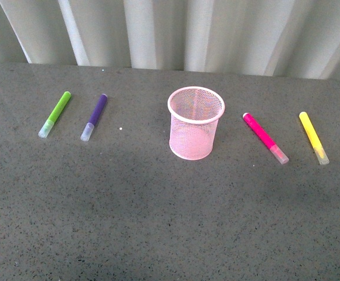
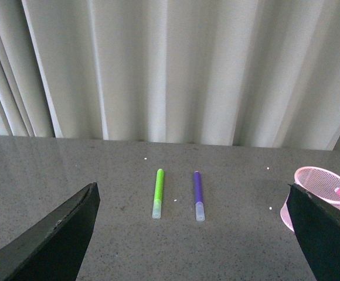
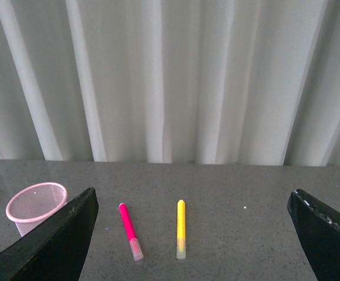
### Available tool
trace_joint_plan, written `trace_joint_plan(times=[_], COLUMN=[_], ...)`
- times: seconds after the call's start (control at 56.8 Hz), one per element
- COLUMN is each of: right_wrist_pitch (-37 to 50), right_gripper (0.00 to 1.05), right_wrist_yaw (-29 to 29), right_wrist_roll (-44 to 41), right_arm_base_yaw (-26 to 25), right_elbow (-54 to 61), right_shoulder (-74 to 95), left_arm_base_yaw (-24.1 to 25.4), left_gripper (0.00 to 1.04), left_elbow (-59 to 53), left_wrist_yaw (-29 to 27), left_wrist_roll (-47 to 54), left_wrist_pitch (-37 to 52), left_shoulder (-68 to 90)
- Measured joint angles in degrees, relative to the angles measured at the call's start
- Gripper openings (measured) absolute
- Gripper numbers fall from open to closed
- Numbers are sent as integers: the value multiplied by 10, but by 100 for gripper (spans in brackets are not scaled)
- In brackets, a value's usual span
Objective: Insert purple and pink pens into pink cup
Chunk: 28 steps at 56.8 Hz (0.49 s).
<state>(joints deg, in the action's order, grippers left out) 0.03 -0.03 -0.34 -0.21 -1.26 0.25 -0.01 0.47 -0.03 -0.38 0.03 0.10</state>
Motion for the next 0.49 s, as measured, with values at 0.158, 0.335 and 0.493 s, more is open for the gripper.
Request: trace_joint_plan(times=[0.158, 0.335, 0.493], right_wrist_pitch=[0, 0, 0], right_gripper=[98, 98, 98], right_wrist_yaw=[0, 0, 0], right_wrist_roll=[0, 0, 0], right_arm_base_yaw=[0, 0, 0], right_elbow=[0, 0, 0], right_shoulder=[0, 0, 0], left_arm_base_yaw=[0, 0, 0], left_gripper=[98, 98, 98], left_elbow=[0, 0, 0], left_wrist_yaw=[0, 0, 0], left_wrist_roll=[0, 0, 0], left_wrist_pitch=[0, 0, 0], left_shoulder=[0, 0, 0])
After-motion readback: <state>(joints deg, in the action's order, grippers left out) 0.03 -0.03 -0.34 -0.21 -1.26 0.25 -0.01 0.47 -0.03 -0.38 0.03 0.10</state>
